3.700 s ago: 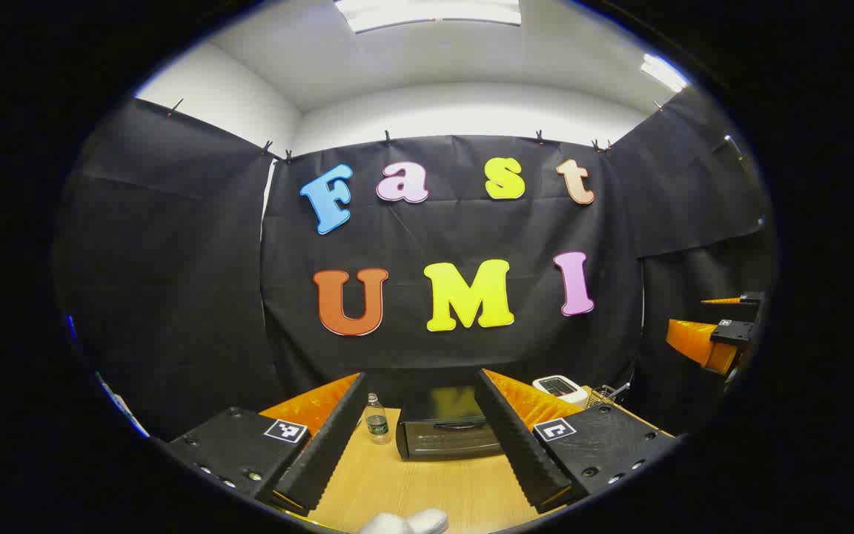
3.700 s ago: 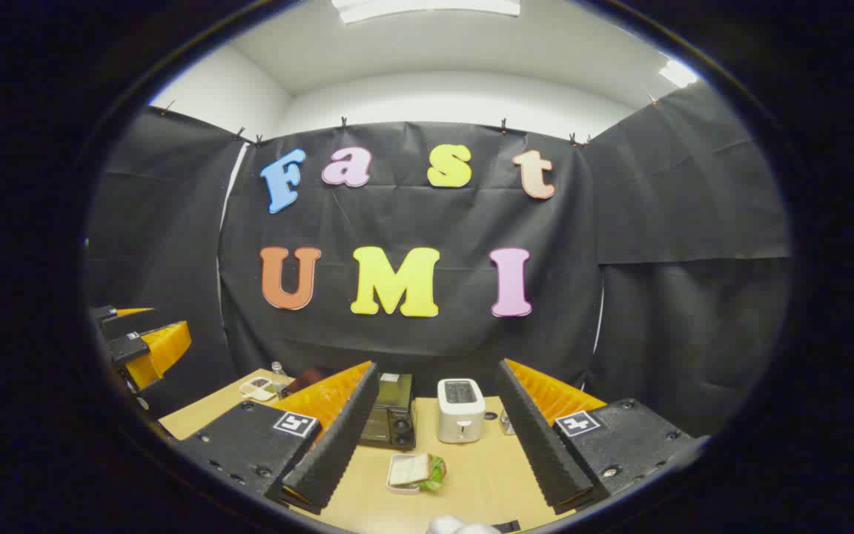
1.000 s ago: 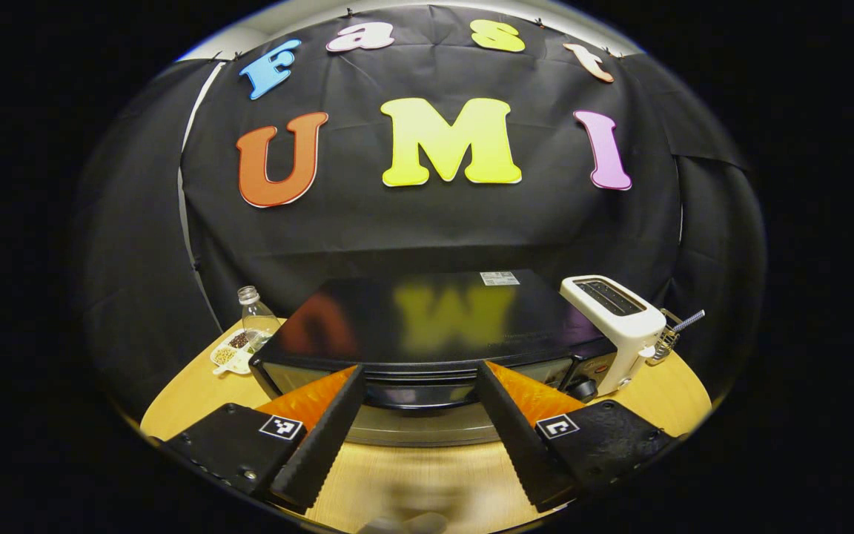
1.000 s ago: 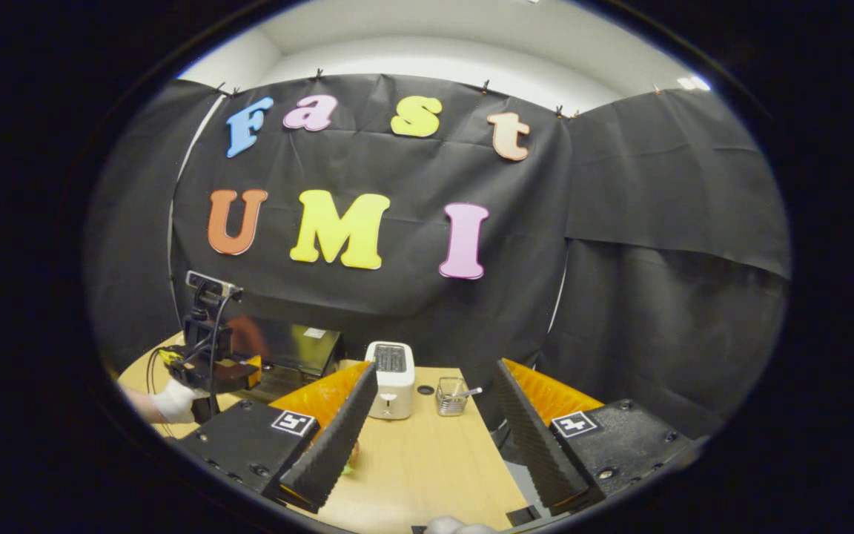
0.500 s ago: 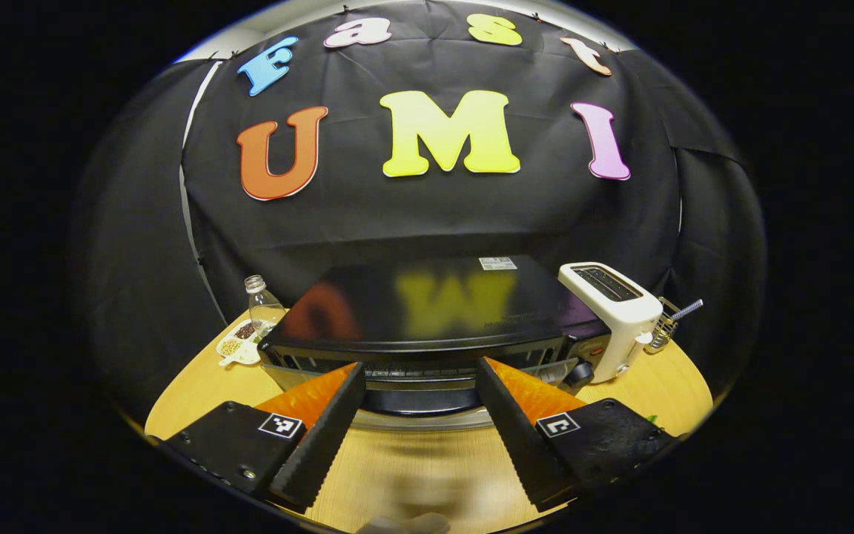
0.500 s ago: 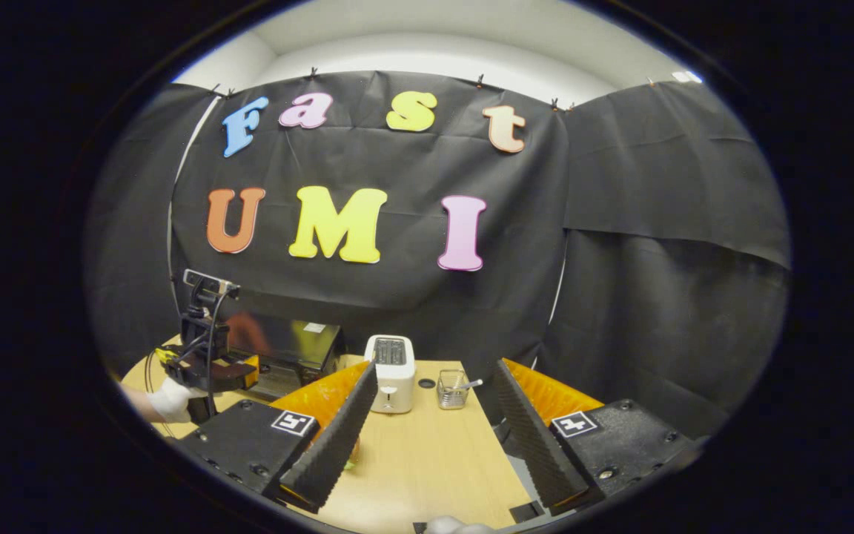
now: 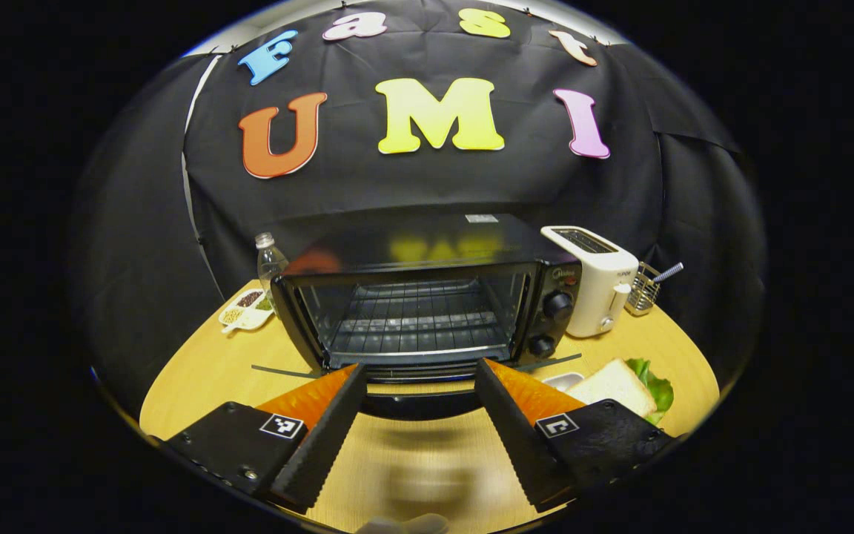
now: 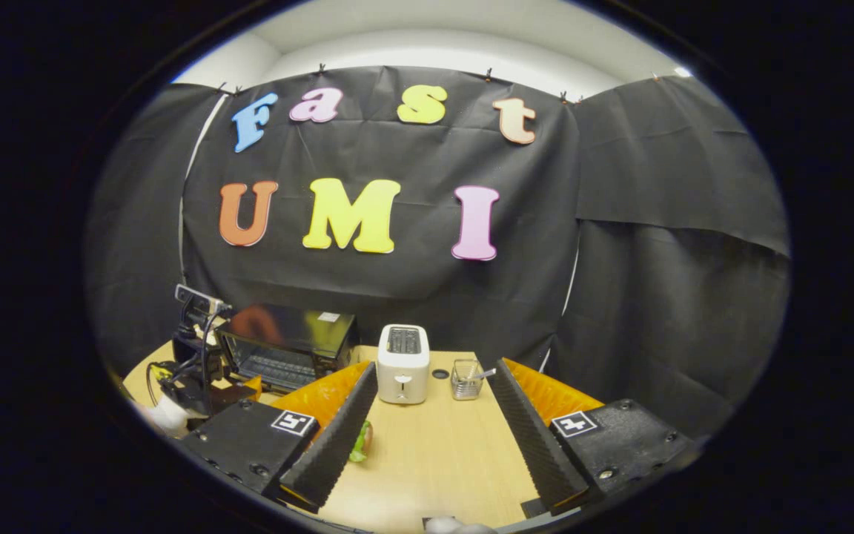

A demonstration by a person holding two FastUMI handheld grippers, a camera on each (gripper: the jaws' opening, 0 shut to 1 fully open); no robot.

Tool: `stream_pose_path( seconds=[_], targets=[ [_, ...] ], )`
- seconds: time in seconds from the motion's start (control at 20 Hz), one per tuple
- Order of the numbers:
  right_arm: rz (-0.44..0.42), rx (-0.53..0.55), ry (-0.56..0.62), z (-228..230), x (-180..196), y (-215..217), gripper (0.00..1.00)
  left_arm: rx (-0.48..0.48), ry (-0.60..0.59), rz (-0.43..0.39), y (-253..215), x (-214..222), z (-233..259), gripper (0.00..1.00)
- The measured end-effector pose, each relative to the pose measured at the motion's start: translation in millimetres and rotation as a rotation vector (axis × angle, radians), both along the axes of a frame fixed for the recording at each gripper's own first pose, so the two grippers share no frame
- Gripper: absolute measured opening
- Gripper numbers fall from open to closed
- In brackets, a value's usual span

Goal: Open the electric oven with the left hand, put the food in, and close the electric oven.

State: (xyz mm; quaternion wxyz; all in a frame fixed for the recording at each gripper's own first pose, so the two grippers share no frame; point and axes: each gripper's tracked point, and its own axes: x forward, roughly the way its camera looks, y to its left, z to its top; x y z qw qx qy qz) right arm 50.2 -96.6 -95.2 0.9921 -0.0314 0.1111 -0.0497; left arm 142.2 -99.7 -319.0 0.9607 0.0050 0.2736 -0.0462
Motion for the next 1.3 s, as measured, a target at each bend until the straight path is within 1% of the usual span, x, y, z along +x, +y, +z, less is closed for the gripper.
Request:
stream_pose_path(
  seconds=[0.15, 0.2, 0.45, 0.6, 0.7, 0.75, 0.8, 0.85, 0.9, 0.95, 1.0, 1.05, 1.1, 1.2, 1.25, 1.3],
  targets=[
    [0.003, 0.005, 0.015, -7, -3, 0, 1.0, -0.004, 0.034, -0.012, -4, -20, -18, 0.98],
    [0.004, 0.005, 0.021, -10, -4, 0, 1.0, -0.001, 0.033, -0.016, -5, -24, -22, 0.97],
    [0.012, 0.002, 0.041, -19, -6, -1, 1.0, 0.036, 0.057, -0.04, -7, -38, -43, 0.96],
    [0.012, -0.001, 0.052, -26, -6, -3, 1.0, 0.022, 0.116, -0.035, -8, -48, -63, 0.95],
    [0.009, 0.0, 0.056, -28, -7, -4, 1.0, 0.029, 0.149, -0.044, -11, -56, -79, 0.94],
    [0.009, -0.004, 0.064, -30, -6, -5, 0.96, 0.031, 0.179, -0.046, -11, -61, -88, 0.93],
    [0.009, -0.005, 0.067, -33, -6, -6, 1.0, 0.028, 0.211, -0.045, -12, -63, -99, 0.93],
    [0.007, -0.005, 0.068, -32, -6, -7, 1.0, 0.015, 0.239, -0.036, -14, -64, -106, 0.93],
    [0.008, -0.006, 0.073, -35, -6, -8, 0.95, 0.006, 0.255, -0.028, -15, -65, -111, 0.93],
    [0.008, -0.005, 0.076, -36, -4, -9, 0.95, 0.009, 0.249, -0.031, -16, -65, -110, 1.0],
    [0.008, -0.009, 0.085, -40, -3, -10, 1.0, 0.019, 0.243, -0.039, -16, -65, -109, 0.94],
    [0.01, -0.008, 0.093, -45, -1, -11, 1.0, 0.027, 0.249, -0.045, -15, -66, -110, 1.0],
    [0.014, 0.0, 0.101, -48, 0, -10, 1.0, 0.025, 0.245, -0.042, -14, -66, -110, 0.94],
    [0.024, 0.026, 0.114, -55, 4, -9, 1.0, 0.038, 0.222, -0.026, -8, -65, -102, 0.95],
    [0.042, 0.031, 0.107, -57, 7, -6, 1.0, 0.054, 0.202, -0.022, -4, -64, -98, 1.0],
    [0.051, 0.023, 0.12, -66, 12, -6, 1.0, 0.057, 0.193, -0.018, -3, -66, -92, 0.96]
  ],
)
